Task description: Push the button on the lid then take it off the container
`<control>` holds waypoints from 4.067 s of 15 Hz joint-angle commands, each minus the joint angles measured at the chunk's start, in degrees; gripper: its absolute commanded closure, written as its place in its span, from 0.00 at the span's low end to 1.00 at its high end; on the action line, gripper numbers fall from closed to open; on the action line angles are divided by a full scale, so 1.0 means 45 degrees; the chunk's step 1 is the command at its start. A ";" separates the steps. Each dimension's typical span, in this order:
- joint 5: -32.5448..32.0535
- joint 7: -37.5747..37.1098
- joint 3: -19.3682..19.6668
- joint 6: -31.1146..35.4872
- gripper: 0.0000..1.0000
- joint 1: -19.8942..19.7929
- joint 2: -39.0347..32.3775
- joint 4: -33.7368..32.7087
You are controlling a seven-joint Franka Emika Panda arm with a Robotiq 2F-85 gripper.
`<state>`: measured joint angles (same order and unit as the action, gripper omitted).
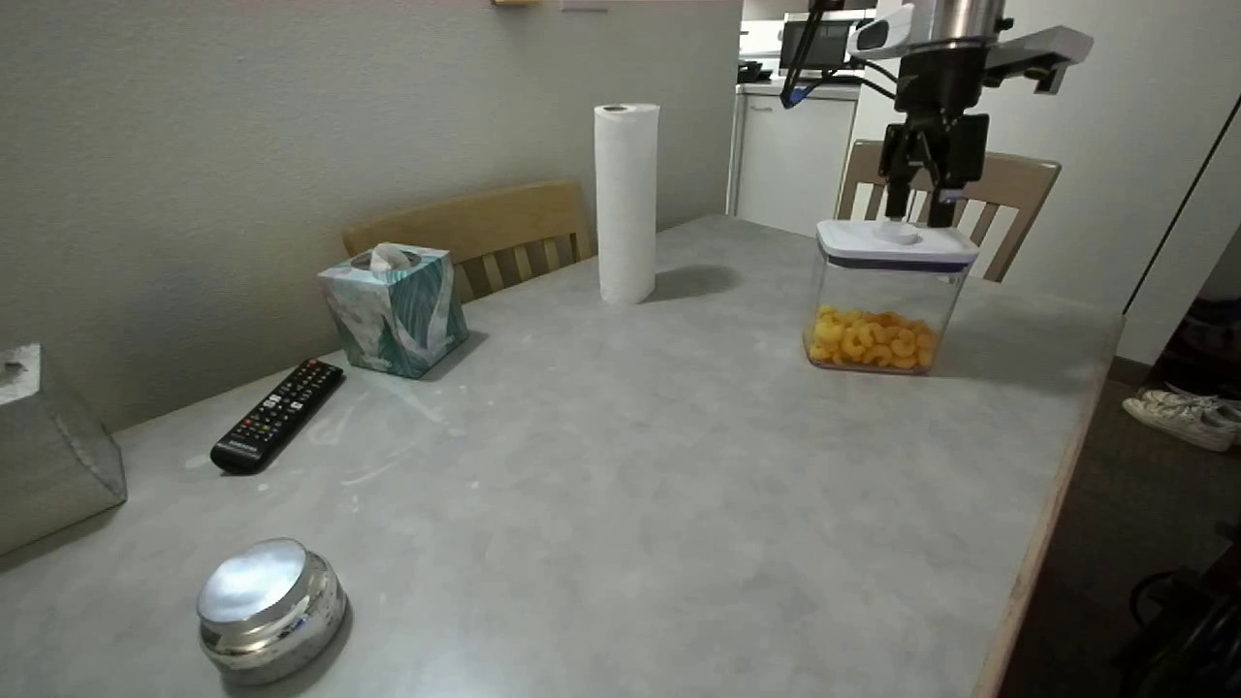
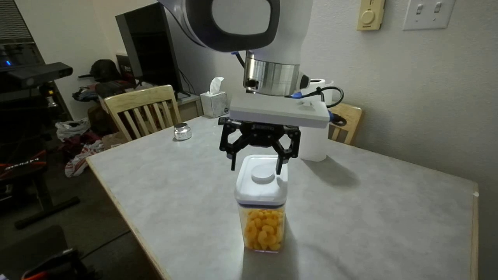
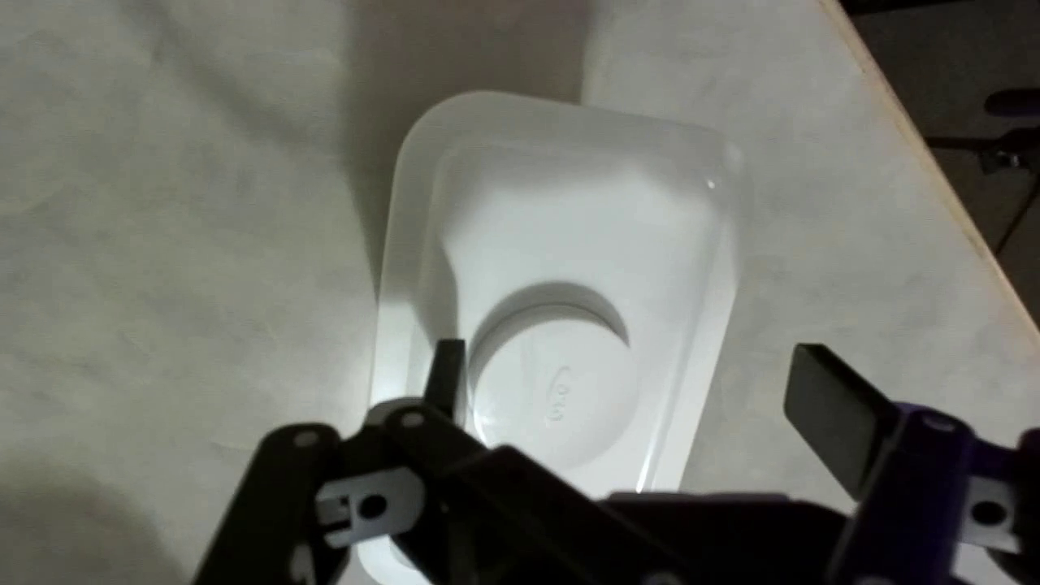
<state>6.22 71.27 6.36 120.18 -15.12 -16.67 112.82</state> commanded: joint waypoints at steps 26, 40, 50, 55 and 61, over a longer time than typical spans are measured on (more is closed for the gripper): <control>-0.0729 -0.2853 -0.0131 -0.0945 0.15 0.0288 -0.1381 -0.1249; -0.1753 -0.5693 0.0016 -0.0197 1.00 0.0461 -0.1211 -0.1111; -0.1596 -0.7516 -0.0123 -0.0677 0.39 0.0393 -0.1106 -0.1390; -0.1375 -0.7902 -0.0267 -0.0755 0.04 0.0426 -0.0886 -0.1089; -0.1316 -0.8795 -0.0389 -0.0463 0.00 0.0485 -0.0524 -0.0298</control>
<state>-0.08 33.58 4.88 117.15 -12.97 -21.25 108.11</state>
